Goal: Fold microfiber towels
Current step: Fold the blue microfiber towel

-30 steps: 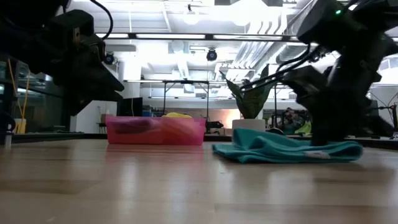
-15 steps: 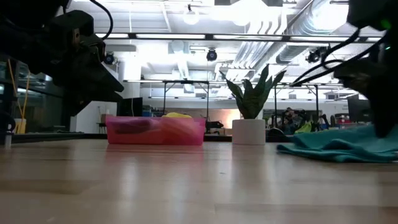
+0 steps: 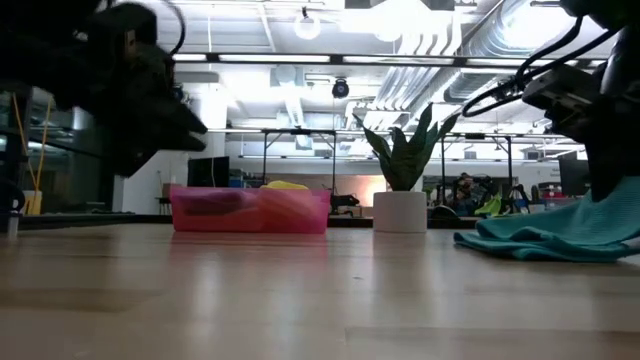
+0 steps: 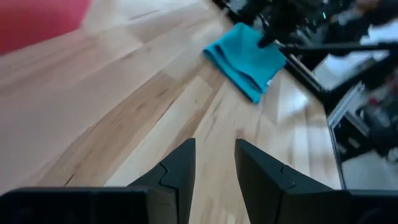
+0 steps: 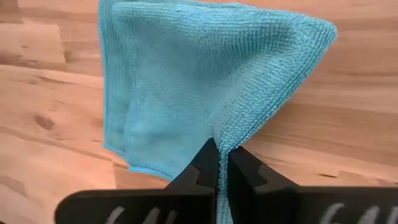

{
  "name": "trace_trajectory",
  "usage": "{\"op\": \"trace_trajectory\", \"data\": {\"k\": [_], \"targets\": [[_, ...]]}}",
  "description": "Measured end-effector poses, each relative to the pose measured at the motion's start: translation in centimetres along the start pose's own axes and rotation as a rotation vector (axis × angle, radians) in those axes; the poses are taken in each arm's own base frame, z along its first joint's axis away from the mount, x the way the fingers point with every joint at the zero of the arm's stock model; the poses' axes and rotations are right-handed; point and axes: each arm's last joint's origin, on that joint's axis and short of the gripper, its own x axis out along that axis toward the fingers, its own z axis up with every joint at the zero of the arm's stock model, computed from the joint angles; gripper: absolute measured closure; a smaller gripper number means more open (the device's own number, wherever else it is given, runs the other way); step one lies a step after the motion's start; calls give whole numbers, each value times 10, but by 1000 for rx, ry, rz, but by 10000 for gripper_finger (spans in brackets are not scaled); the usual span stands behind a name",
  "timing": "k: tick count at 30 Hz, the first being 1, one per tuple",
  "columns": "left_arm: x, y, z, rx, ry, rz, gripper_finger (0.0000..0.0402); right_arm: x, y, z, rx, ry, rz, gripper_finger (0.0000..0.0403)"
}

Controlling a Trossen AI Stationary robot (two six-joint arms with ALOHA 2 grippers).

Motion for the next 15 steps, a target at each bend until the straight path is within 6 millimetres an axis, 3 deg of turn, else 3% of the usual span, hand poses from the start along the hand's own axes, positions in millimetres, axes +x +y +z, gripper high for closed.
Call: {"op": "trace_trajectory", "data": {"k": [3,6,10,15], "targets": [[10,-13,8,114,30,10,312,5,3,-2,-15,20,1,402],[33,-26,18,233,63,14,339,10,6,-4,-26,29,1,403],[80,-42,31,389,123,-4,391,18,12,-7,-42,35,19,403],[148,-58,37,541,187,-43,397,24,16,-9,-51,34,42,403]]}}
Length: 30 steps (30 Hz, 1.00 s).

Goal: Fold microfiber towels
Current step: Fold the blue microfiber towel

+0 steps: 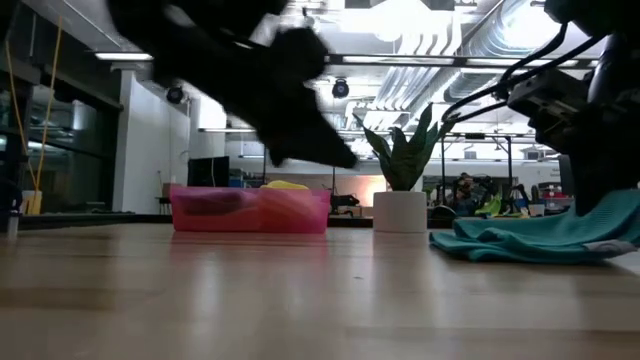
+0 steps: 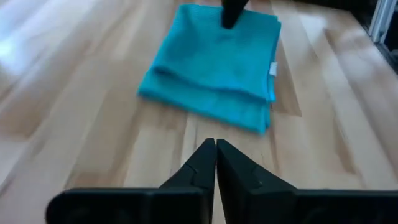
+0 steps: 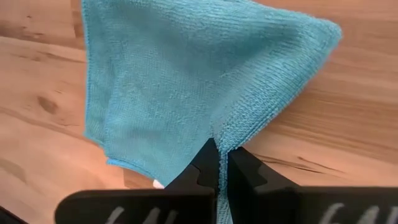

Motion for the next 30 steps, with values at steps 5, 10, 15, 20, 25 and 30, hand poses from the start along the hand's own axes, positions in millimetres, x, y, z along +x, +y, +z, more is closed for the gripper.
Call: {"op": "trace_trajectory", "data": {"k": [5,10,15,20,25,30], "targets": [[56,-5,12,35,20,-57,400,3,1,-1,-14,0,-1,403],[88,-7,12,37,91,-63,401,3,1,0,-15,-4,2,403],[97,-8,8,62,149,-52,401,3,1,0,-17,-5,0,403],[97,-7,8,65,148,-36,401,3,1,0,-17,-5,2,403],[96,-7,7,80,153,-33,402,3,4,-1,-14,3,28,403],[96,-5,7,129,154,4,402,3,7,-2,-7,12,60,403]]}}
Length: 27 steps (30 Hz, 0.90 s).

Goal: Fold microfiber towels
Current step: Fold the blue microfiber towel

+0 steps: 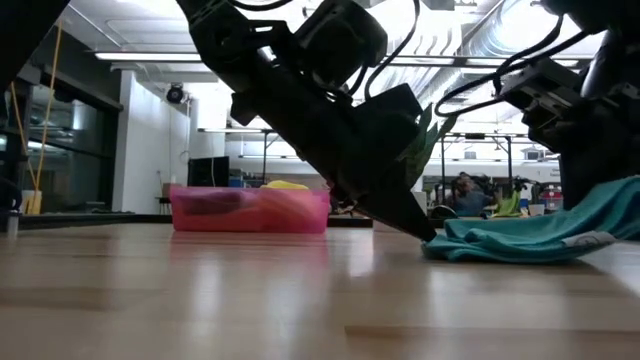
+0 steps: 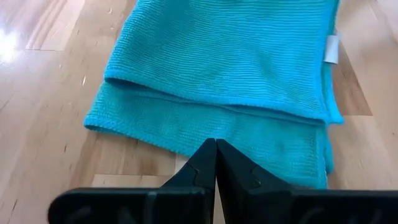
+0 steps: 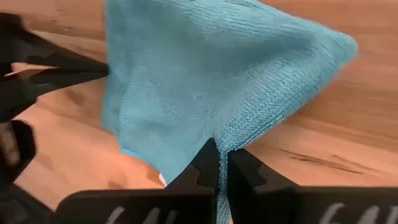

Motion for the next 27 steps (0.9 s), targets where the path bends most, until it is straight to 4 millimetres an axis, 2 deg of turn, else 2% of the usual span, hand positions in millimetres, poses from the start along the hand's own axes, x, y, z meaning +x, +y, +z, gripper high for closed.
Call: {"op": "trace_trajectory", "data": {"k": [12,18,23,27], "targets": [[11,-4,-10,-44,19,-42,402,0,8,3,10,6,66,403],[11,-5,-11,-53,23,-43,402,9,13,4,4,7,94,403],[12,-4,-12,-55,24,-45,402,21,24,1,2,12,134,403],[12,-4,-12,-54,23,-46,402,24,41,0,-4,-23,160,403]]}}
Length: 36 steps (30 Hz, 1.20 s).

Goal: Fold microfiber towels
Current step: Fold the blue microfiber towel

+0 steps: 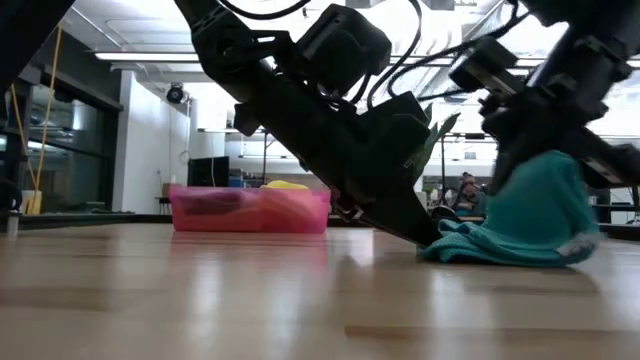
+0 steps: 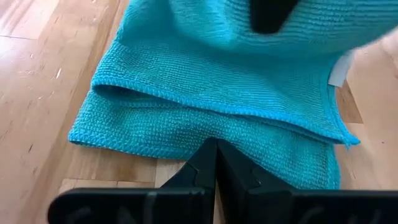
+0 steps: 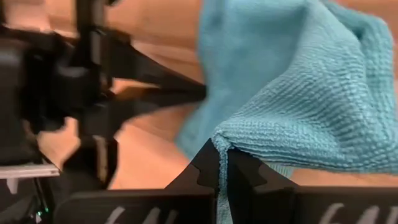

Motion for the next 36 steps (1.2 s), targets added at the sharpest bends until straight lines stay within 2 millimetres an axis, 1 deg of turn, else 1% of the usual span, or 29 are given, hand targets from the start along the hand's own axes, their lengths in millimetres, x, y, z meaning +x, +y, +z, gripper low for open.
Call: {"op": "trace_trajectory", "data": {"k": [3,5,11,16,18,21,26,29,32,36], "targets": [[0,0,0,0,0,0,402,3,11,1,-10,-26,13,403],[0,0,0,0,0,0,402,4,14,2,-8,-29,11,403],[0,0,0,-2,1,-4,402,13,14,2,24,-23,-1,403],[0,0,-1,-3,0,-4,402,14,16,1,20,-26,25,402],[0,0,0,-2,-1,-4,402,14,16,1,5,-30,28,396],[0,0,0,-2,-1,-4,402,14,17,2,-1,-40,31,366],[0,0,0,-1,-3,-4,402,13,18,3,1,-88,51,284],[0,0,0,-1,-3,-4,402,13,22,3,-14,-113,98,245],[0,0,0,0,-4,-4,402,12,23,3,-49,-94,103,224],[0,0,0,0,-4,-3,402,9,19,2,-111,-28,53,219]]}}
